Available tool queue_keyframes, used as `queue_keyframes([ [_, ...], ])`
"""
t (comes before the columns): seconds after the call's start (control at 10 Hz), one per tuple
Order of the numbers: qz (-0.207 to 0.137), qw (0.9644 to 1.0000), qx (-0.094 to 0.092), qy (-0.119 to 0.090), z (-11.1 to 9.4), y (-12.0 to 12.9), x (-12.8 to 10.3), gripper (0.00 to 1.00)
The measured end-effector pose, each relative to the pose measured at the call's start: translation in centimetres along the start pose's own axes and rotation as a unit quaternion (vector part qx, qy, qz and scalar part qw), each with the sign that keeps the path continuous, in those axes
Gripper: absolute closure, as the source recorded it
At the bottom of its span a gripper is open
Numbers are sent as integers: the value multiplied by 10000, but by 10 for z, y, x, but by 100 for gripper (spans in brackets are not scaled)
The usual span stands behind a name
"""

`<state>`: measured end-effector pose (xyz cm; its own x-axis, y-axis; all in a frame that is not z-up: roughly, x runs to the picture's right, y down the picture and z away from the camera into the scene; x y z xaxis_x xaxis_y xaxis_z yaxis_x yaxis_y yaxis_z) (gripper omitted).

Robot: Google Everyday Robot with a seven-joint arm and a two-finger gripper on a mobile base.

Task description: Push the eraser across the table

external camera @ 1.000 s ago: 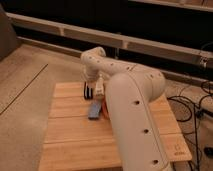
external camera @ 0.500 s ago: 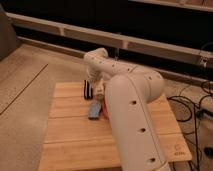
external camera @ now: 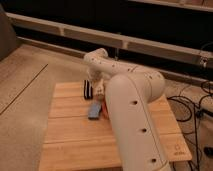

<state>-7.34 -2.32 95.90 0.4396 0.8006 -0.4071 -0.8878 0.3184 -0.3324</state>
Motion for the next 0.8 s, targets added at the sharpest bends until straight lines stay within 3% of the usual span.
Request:
queue_keyframes([
  [0.4,-717,9974,-52,-74,19,13,-9,100],
  [0.6,-1005,9947,-229,60,40,21,-5,100],
  [0.8,-1294,9910,-272,211,52,25,-8,100],
])
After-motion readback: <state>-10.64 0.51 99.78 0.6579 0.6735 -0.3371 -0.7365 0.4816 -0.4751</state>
